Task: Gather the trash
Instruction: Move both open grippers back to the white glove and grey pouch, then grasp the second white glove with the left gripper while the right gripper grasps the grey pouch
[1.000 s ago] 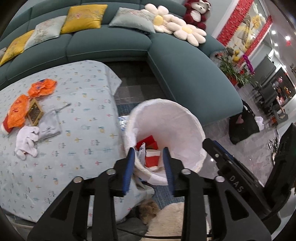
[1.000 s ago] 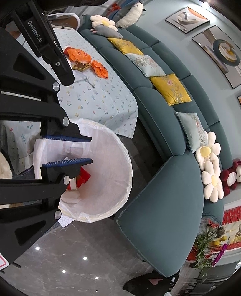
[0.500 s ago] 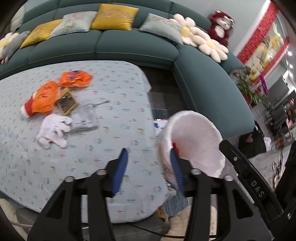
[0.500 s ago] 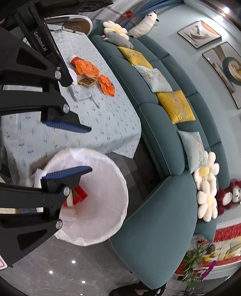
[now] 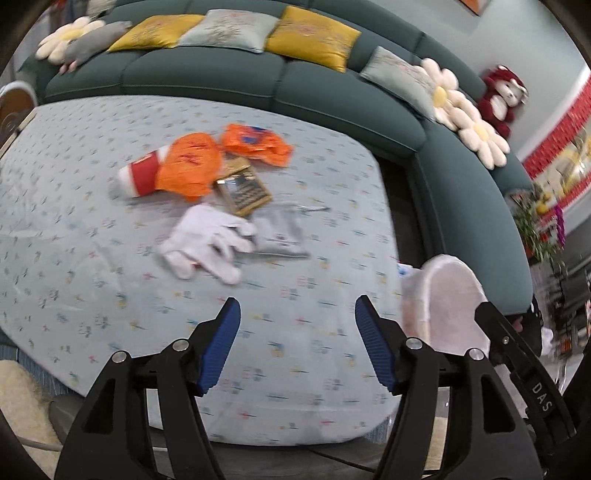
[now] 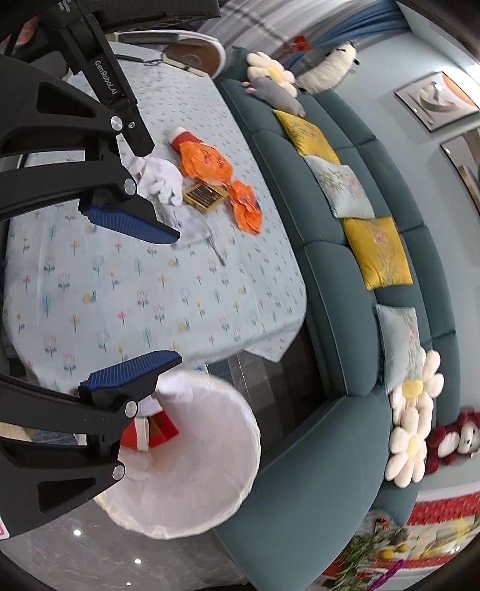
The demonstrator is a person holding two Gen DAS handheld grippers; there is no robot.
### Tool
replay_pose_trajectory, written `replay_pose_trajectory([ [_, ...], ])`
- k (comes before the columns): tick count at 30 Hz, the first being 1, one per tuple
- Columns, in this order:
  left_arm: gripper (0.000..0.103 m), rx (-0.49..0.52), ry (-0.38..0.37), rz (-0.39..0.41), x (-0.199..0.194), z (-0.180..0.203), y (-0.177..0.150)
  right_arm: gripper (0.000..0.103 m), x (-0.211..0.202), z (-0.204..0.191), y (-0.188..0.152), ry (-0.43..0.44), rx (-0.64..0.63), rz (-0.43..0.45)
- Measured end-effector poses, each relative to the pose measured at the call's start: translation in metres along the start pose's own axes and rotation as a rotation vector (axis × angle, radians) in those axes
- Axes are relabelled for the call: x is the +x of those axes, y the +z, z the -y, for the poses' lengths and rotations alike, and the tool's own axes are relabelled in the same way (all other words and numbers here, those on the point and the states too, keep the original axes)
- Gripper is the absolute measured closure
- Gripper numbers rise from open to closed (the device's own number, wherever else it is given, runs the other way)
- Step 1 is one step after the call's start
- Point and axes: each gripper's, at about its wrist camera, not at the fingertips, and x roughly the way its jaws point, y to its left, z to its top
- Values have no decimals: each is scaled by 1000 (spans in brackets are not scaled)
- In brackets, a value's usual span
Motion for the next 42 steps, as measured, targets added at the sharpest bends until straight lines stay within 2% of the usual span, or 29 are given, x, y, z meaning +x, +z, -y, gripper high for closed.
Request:
replay_pose_trajectory([
  [11, 40, -77, 93, -31, 26, -83, 13, 43, 56, -66, -8, 21, -94, -103],
  [18, 40, -49, 121, -66, 58, -103, 28, 43, 106, -94, -11, 25, -121, -176],
  [27, 42, -31, 95, -124, 109, -111, 48, 43, 171, -120, -7, 17, -157, -255],
  [37, 57, -14, 103, -158, 141, -111, 51, 43, 217, -122, -4, -15, -160, -306],
  [42, 84, 11, 101, -159, 142, -109, 49, 48, 229, -119, -15, -9, -145, -337],
])
